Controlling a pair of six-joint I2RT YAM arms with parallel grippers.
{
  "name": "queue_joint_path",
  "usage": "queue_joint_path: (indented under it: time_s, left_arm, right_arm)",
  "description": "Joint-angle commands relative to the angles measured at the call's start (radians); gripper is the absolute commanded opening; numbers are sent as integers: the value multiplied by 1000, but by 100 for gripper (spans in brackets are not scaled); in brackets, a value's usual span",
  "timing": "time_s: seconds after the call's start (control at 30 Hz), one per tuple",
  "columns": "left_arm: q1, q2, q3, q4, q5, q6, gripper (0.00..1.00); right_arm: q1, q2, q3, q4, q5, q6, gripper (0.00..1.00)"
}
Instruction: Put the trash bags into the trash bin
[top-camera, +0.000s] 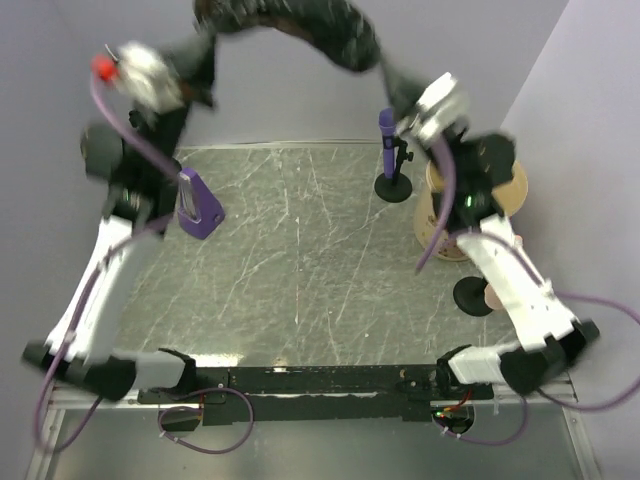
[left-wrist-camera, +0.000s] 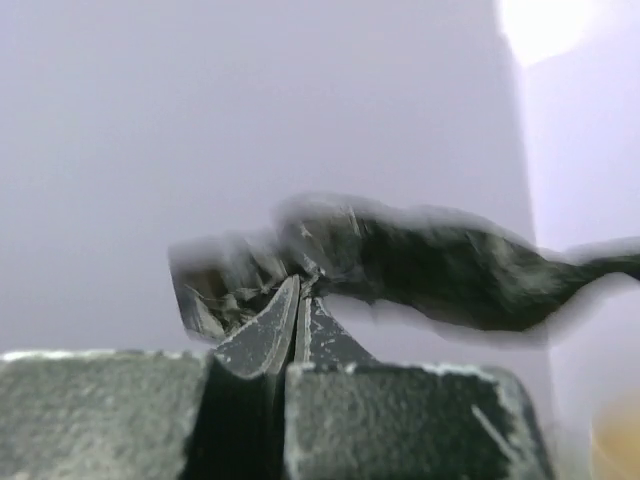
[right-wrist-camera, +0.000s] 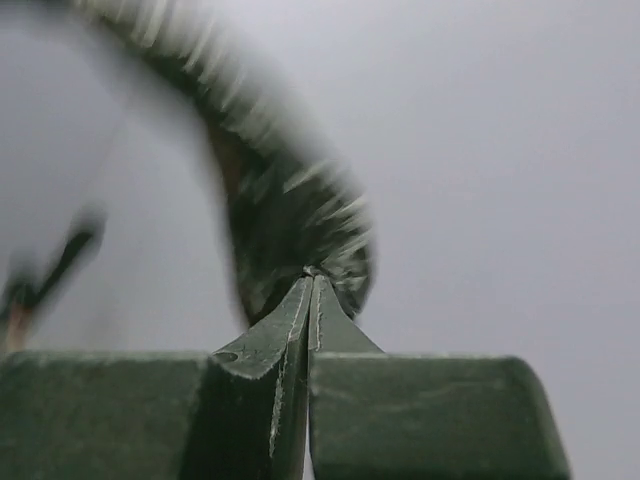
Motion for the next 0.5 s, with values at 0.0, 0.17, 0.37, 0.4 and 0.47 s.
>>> queue_joint_path:
  time_s: [0.0, 0.17, 0.37, 0.4, 0.47]
  left_arm:
    - [-125, -122, -539, -532, 433, 780, 1]
    - [-391, -44, -819, -1311, 105, 1121, 1]
    - [-340, -107, -749, -1081, 253, 673, 1]
    - [-317, -89, -728, -1051, 237, 596, 1]
    - [-281, -53, -691, -1026, 254, 483, 1]
  right_arm:
    - [38, 17, -353, -794, -145, -572, 0]
    - [-53, -132, -558, -1437, -448, -799, 0]
    - [-53, -519, -845, -878, -335, -372, 0]
    - [-53, -516, -844, -853, -321, -338, 0]
    - [-55, -487, -815, -853, -300, -269, 0]
